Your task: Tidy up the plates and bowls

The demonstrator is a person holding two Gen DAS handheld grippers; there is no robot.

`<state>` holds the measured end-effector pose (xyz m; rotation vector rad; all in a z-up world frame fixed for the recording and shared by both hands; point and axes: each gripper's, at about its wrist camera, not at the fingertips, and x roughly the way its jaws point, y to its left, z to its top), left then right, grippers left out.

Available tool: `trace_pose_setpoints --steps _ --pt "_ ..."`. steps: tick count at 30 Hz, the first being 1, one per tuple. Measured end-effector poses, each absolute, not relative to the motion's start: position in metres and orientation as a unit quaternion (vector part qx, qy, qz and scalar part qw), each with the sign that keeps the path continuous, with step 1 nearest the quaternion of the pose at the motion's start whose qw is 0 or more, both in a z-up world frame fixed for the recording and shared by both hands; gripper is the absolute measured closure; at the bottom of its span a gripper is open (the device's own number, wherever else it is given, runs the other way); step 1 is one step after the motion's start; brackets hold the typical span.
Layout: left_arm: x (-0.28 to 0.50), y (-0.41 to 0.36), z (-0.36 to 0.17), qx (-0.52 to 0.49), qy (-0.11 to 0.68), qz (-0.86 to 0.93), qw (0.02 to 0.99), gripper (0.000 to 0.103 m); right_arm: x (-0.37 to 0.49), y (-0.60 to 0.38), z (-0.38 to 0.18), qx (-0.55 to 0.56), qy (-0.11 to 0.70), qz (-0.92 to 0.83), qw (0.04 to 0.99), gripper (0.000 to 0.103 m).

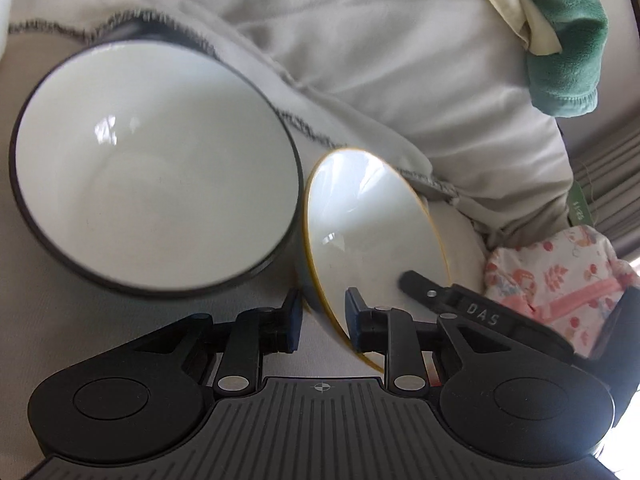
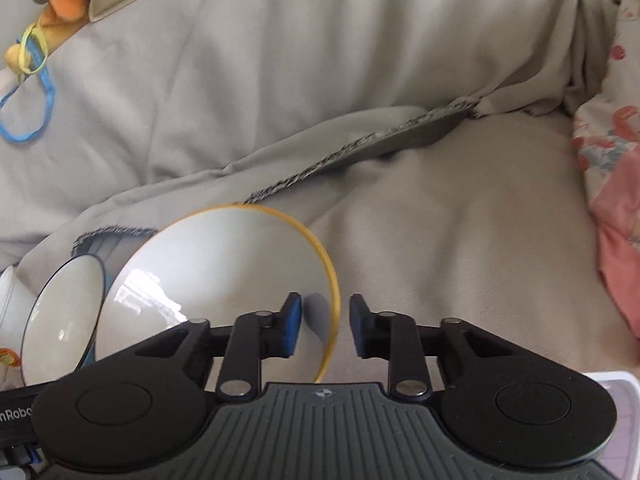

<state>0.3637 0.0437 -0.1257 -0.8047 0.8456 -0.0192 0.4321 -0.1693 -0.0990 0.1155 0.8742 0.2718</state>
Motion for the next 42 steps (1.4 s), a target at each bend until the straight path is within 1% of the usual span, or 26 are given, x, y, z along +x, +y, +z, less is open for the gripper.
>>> trace_pose_setpoints --steps 4,8,10,15,19,21,23,27,30,33,34,37,42 --pt "0.349 0.037 -0.114 -0.336 0.401 -0.021 0.852 0.076 0.407 -0.169 -0.098 0.049 0.425 0.143 0.892 0.080" --pt "0.317 0.031 -0.105 -0.295 0.415 -0.033 0.860 0.075 0.374 -0.170 -0.094 0.056 0.439 0.147 0.885 0.080" --pt "0.293 0.036 -0.106 -0.291 0.424 -0.043 0.857 0.074 0.351 -0.169 -0.092 0.064 0.446 0.151 0.880 0.078" --pt "0.221 0.060 -0.110 -0.295 0.441 -0.038 0.847 0.076 0.287 -0.152 -0.092 0.065 0.456 0.197 0.865 0.078" --pt "0.185 0.076 -0.112 -0.293 0.448 -0.028 0.844 0.076 0.254 -0.132 -0.092 0.045 0.458 0.226 0.859 0.078" --pt "0.176 0.081 -0.111 -0.290 0.445 -0.028 0.847 0.076 0.242 -0.122 -0.092 0.031 0.459 0.230 0.858 0.078" --pt "0.172 0.088 -0.110 -0.296 0.437 -0.022 0.849 0.080 0.234 -0.116 -0.092 0.015 0.456 0.234 0.858 0.078" --pt "0.164 0.099 -0.097 -0.289 0.404 0.011 0.868 0.080 0.229 -0.116 -0.085 -0.009 0.434 0.226 0.872 0.078" --pt "0.165 0.103 -0.092 -0.287 0.399 0.022 0.871 0.080 0.233 -0.125 -0.079 0.006 0.421 0.210 0.883 0.078" --pt "0.164 0.102 -0.091 -0.290 0.399 0.018 0.870 0.080 0.235 -0.130 -0.080 0.026 0.425 0.181 0.887 0.078" --pt "0.163 0.099 -0.091 -0.285 0.404 0.016 0.869 0.080 0.234 -0.132 -0.081 0.033 0.426 0.178 0.887 0.077" --pt "0.165 0.091 -0.094 -0.277 0.418 0.021 0.865 0.080 0.227 -0.139 -0.087 0.052 0.422 0.166 0.890 0.066" --pt "0.164 0.086 -0.093 -0.279 0.419 0.033 0.864 0.080 0.220 -0.149 -0.092 0.072 0.422 0.169 0.888 0.062"
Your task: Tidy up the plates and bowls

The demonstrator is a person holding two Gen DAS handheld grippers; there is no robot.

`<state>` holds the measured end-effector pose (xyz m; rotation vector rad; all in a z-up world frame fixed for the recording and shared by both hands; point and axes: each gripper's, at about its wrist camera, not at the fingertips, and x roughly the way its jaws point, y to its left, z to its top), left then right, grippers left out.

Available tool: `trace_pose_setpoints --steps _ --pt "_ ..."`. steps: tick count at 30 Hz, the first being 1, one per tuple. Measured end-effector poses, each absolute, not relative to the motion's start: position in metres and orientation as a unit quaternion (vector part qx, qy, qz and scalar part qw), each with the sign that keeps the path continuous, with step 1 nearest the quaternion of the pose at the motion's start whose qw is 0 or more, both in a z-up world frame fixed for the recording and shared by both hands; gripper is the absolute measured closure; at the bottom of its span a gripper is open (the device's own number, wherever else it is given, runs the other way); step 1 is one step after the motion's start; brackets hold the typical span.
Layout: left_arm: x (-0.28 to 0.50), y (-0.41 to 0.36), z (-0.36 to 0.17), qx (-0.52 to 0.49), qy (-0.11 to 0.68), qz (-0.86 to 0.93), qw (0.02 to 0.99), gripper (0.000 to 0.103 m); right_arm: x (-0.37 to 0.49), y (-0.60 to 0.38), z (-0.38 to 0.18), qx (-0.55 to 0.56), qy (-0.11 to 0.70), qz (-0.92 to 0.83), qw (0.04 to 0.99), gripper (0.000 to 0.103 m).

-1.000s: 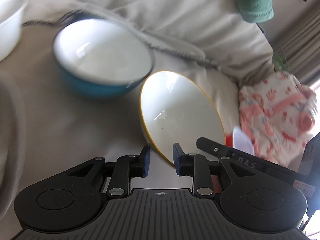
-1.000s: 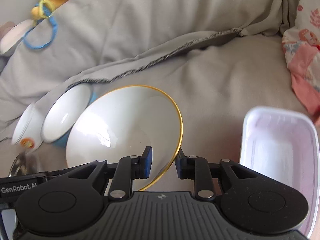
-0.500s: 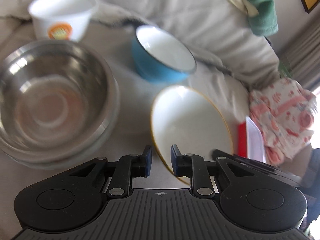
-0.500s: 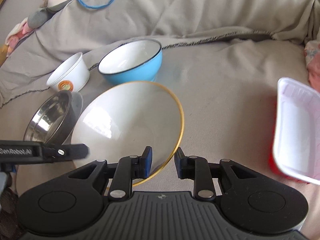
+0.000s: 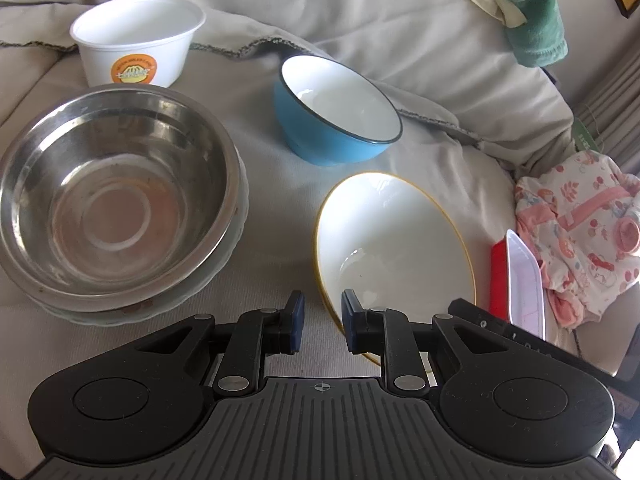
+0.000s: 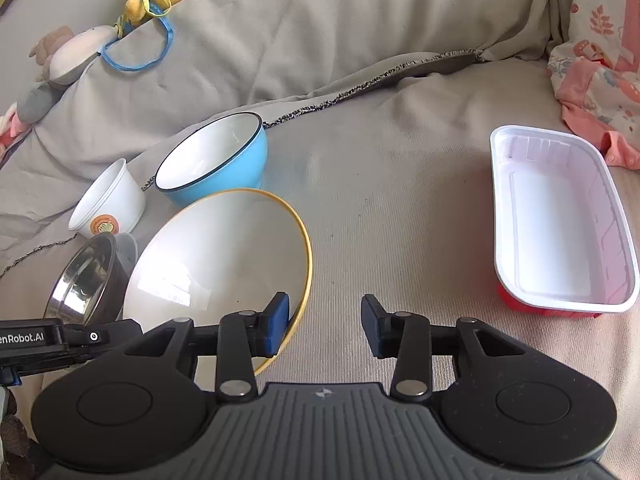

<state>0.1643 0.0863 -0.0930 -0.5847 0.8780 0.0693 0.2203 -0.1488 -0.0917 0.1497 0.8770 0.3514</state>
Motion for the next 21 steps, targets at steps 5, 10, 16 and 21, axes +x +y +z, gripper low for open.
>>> trace_pose_setpoints --steps 5,10,16,21 --pt "0.165 0.087 -0.088 -0.277 0.413 0.043 0.866 0.080 0.221 -0.151 -0.094 0.078 0.423 0.167 0.887 0.055" --pt "0.165 0.088 -0.089 -0.284 0.412 0.038 0.865 0.080 0.219 -0.149 -0.094 0.074 0.424 0.163 0.888 0.053" --pt "0.162 0.097 -0.091 -0.291 0.400 0.051 0.867 0.080 0.213 -0.142 -0.082 0.047 0.402 0.151 0.902 0.053" --pt "0.180 0.096 -0.091 -0.269 0.398 0.059 0.875 0.080 0.234 -0.136 -0.079 0.045 0.401 0.161 0.901 0.053"
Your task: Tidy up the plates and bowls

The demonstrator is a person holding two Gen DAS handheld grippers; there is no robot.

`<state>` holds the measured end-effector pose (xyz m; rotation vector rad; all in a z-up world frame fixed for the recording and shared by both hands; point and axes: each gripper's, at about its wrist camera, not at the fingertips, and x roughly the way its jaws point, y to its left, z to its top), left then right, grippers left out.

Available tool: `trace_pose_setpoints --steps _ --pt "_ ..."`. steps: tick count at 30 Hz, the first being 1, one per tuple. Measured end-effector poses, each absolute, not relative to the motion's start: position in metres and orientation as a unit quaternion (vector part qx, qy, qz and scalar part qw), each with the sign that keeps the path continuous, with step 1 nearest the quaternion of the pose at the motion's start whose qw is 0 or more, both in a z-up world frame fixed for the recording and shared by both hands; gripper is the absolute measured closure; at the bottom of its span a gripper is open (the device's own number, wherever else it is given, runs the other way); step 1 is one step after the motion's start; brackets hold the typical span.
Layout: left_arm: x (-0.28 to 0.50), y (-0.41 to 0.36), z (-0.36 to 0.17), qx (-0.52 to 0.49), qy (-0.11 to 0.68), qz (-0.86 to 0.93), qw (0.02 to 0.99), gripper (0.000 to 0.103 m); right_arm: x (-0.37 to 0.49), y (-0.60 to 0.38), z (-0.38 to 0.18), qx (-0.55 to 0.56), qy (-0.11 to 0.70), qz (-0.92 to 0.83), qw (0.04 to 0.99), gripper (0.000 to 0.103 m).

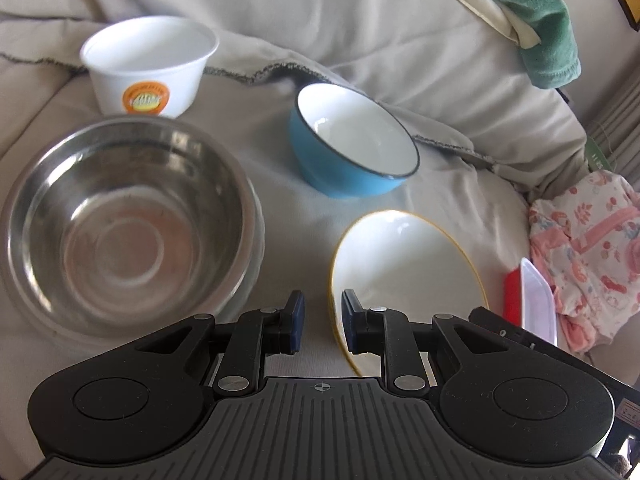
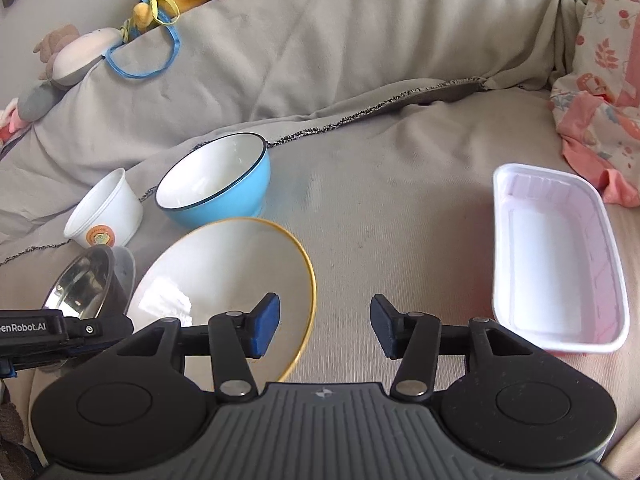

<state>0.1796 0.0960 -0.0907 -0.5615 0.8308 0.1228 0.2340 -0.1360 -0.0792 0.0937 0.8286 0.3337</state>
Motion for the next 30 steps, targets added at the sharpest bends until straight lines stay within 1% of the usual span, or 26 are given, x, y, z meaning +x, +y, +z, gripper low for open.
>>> trace_pose_setpoints --steps 3,5,7,12,16,20,23,27,28,30 --pt "0.193 0.096 -0.099 -0.275 0.401 0.049 0.873 0.080 0.247 -0.131 -0.089 0.040 0.412 0.159 0.896 0.054" --pt "0.199 0.093 -0.104 -0.280 0.403 0.034 0.870 0.080 0.252 -0.127 -0.093 0.041 0.420 0.170 0.890 0.065" --pt "0.204 0.089 -0.107 -0.270 0.412 0.024 0.870 0.080 0.255 -0.123 -0.094 0.047 0.422 0.192 0.885 0.070" --pt "0.209 0.093 -0.108 -0.272 0.421 0.019 0.865 0.080 0.260 -0.104 -0.095 0.019 0.411 0.201 0.889 0.070" --pt "0.201 0.093 -0.106 -0.253 0.435 0.023 0.864 0.079 0.262 -0.107 -0.093 0.038 0.428 0.225 0.875 0.070" --pt "0.197 0.102 -0.107 -0.270 0.432 0.011 0.861 0.080 0.254 -0.100 -0.093 0.020 0.422 0.239 0.874 0.069" --pt "0.196 0.111 -0.095 -0.275 0.416 0.000 0.867 0.079 0.256 -0.095 -0.097 -0.008 0.420 0.230 0.878 0.069" --pt "0.199 0.140 -0.066 -0.288 0.362 -0.002 0.887 0.079 0.265 -0.103 -0.082 -0.002 0.423 0.238 0.874 0.069" --pt "0.206 0.148 -0.061 -0.288 0.352 0.007 0.890 0.079 0.270 -0.105 -0.075 0.001 0.422 0.238 0.875 0.067" --pt "0.226 0.162 -0.054 -0.278 0.347 0.036 0.895 0.079 0.287 -0.105 -0.060 0.014 0.424 0.236 0.874 0.061"
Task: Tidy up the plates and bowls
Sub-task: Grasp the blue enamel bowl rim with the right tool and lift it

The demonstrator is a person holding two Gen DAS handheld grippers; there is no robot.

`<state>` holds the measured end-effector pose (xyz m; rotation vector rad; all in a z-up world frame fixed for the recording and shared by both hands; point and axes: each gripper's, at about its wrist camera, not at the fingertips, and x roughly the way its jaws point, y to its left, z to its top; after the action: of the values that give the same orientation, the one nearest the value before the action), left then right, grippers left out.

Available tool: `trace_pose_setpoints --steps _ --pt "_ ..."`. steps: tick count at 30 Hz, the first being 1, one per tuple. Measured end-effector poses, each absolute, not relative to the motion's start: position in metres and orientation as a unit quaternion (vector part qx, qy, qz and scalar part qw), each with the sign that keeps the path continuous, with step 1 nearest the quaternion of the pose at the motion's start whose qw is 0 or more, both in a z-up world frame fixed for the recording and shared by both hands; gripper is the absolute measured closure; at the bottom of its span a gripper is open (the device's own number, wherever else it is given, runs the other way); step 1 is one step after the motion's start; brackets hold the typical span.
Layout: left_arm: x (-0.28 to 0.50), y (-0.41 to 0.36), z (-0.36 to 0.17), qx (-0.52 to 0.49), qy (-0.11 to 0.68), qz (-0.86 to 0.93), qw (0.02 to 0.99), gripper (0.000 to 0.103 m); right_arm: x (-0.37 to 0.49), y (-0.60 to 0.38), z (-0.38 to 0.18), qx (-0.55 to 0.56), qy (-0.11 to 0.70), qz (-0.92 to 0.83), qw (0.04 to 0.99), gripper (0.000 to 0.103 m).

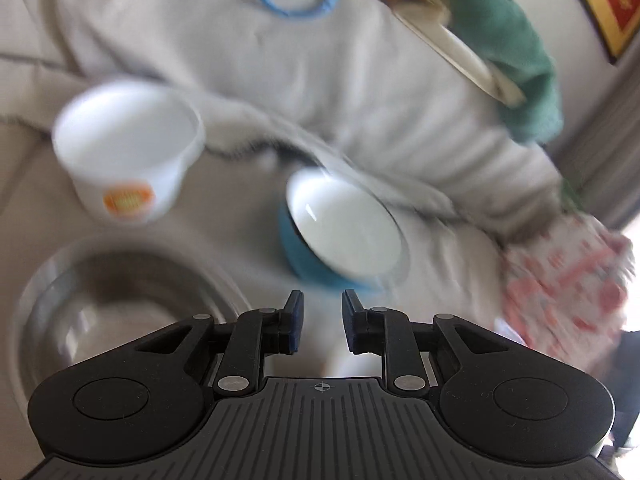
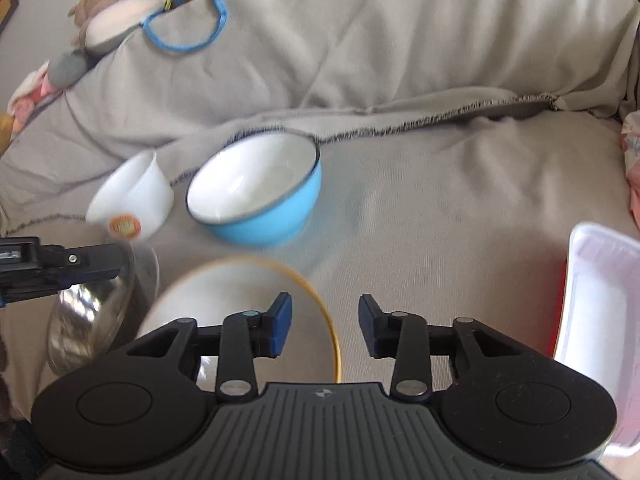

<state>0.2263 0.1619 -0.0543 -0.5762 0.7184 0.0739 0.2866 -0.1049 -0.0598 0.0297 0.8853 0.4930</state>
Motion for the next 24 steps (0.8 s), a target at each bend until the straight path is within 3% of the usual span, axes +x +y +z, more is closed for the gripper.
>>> trace_pose_setpoints --steps 7,14,24 --pt "0.290 0.184 -0.069 -0.306 0.351 0.066 0.883 0.079 0.358 -0.076 -0.046 0.033 0.446 0.224 0.866 0.058" --pt "0.322 0.193 -0.099 -0.326 0.374 0.065 0.866 0.076 0.413 -0.040 -0.081 0.049 0.497 0.243 0.832 0.058" --pt "0.328 0.184 -0.106 -0.313 0.400 0.048 0.860 0.078 0.411 -0.021 -0.101 0.011 0.505 0.255 0.825 0.059"
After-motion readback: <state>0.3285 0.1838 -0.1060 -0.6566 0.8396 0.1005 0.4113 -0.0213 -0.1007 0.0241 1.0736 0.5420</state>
